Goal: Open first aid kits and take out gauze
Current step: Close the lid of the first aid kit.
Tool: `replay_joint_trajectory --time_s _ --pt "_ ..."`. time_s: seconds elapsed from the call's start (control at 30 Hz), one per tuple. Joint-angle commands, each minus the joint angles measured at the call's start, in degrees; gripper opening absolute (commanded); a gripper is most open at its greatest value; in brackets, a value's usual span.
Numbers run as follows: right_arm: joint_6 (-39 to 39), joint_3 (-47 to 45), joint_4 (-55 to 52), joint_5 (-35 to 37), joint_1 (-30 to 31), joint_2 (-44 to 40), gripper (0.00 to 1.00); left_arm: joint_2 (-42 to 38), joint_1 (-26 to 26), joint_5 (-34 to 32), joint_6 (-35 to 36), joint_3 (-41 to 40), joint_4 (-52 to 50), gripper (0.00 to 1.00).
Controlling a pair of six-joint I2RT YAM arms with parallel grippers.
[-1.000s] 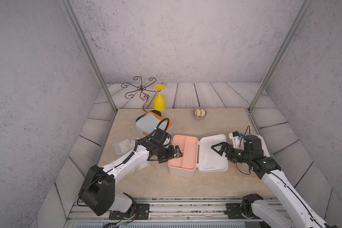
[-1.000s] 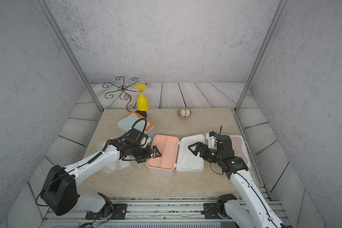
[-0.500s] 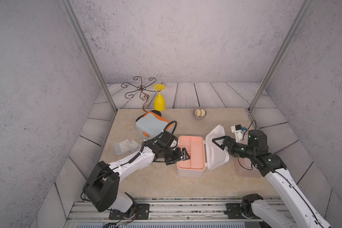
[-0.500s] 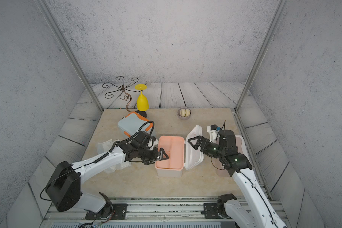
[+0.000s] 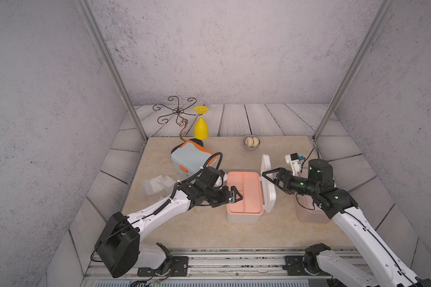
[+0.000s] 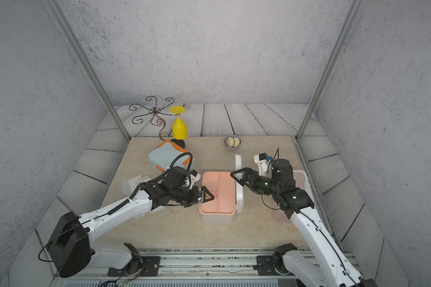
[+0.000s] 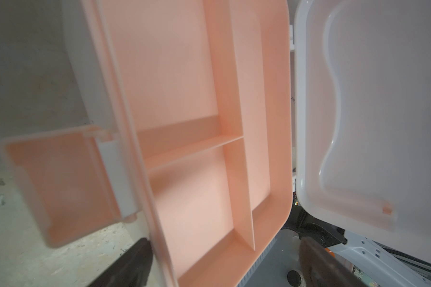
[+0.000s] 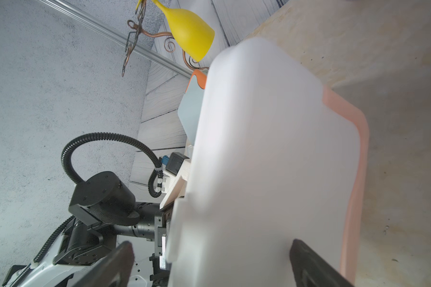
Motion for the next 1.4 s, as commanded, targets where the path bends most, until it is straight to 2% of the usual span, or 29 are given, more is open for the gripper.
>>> replay_joint_trajectory --time_s 0.0,0.2,0.37,0.53,0.8,1.07,1.27,1.37 --pt "0.83 1.39 1.34 -0.49 1.94 0.95 0.99 -2.22 1.18 -1.26 -0.93 -2.2 1.81 0.95" --pt "1.23 1.82 2.5 0.14 4.08 2.33 0.99 -7.96 3.96 -2.9 -1.09 -4.7 -0.31 0.93" --pt "1.32 2.77 3.72 0.84 6.59 4.37 0.99 -16.01 6.32 -8.57 -1.05 -7.1 -4.08 0.92" --pt "1.51 3.14 5.39 1.37 8.44 6.51 0.99 -19.19 10.59 -8.58 -0.5 -8.28 -6.55 0.92" --pt "1.24 3.32 6.9 3.13 13.0 12.42 0.99 -18.78 16.15 -5.83 -1.12 -9.23 -7.34 0.91" --pt "-3.51 6.64 -1.63 6.89 14.84 18.93 1.0 -13.69 21.89 -2.19 -0.12 -10.67 -6.15 0.79" --pt "-11.7 14.61 -15.03 15.07 16.73 23.27 0.77 -7.71 22.99 -1.5 1.56 -10.22 -5.18 0.64" --pt "-14.78 18.77 -19.74 18.79 18.42 25.44 0.55 -4.44 23.04 -0.02 2.76 -9.12 -5.06 0.58"
